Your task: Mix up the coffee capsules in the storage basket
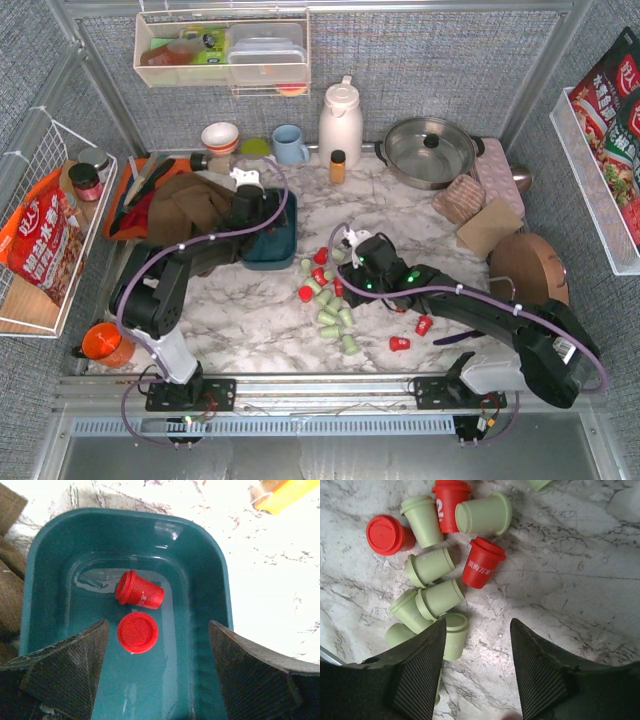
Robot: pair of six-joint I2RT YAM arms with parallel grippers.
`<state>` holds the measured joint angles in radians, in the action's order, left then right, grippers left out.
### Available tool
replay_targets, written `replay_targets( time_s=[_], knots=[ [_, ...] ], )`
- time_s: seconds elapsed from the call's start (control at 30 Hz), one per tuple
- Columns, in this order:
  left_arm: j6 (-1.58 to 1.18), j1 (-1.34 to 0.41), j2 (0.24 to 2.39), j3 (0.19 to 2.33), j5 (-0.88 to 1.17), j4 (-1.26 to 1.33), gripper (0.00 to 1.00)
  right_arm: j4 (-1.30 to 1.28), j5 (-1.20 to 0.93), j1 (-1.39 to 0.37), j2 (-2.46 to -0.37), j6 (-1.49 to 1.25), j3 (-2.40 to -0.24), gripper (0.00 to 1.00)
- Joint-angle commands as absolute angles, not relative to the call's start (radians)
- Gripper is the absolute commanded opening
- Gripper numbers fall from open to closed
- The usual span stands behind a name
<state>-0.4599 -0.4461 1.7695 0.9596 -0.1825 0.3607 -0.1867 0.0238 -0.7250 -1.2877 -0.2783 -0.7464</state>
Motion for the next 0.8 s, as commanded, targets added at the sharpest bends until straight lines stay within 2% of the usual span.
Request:
replay_targets(
  time_s=[0.0, 0.37, 0.43, 0.5, 0.77],
  knots=[
    [-0.422, -0.445, 1.729, 0.957, -0.181, 0.350, 0.89, -0.195, 0.073, -0.769, -1.304, -0.285, -0.731, 0.57],
    [-0.324, -0.447, 1.651, 0.924, -0.067, 0.368, 0.90, -0.170, 0.160, -0.895, -1.325, -0.312, -0.673, 0.51],
    [-0.314, -0.448, 1.648, 0.925, -0.064, 0.351, 0.92, -0.160, 0.167, -0.905, -1.334, -0.317, -0.670, 0.51],
    [-0.308, -0.450, 1.642, 0.925, -0.064, 0.338, 0.99, -0.146, 0.169, -0.914, -1.346, -0.322, -0.669, 0.50],
    [-0.280, -0.450, 1.625, 0.931, -0.064, 0.290, 0.99, -0.130, 0.166, -0.931, -1.393, -0.335, -0.682, 0.45]
  ],
)
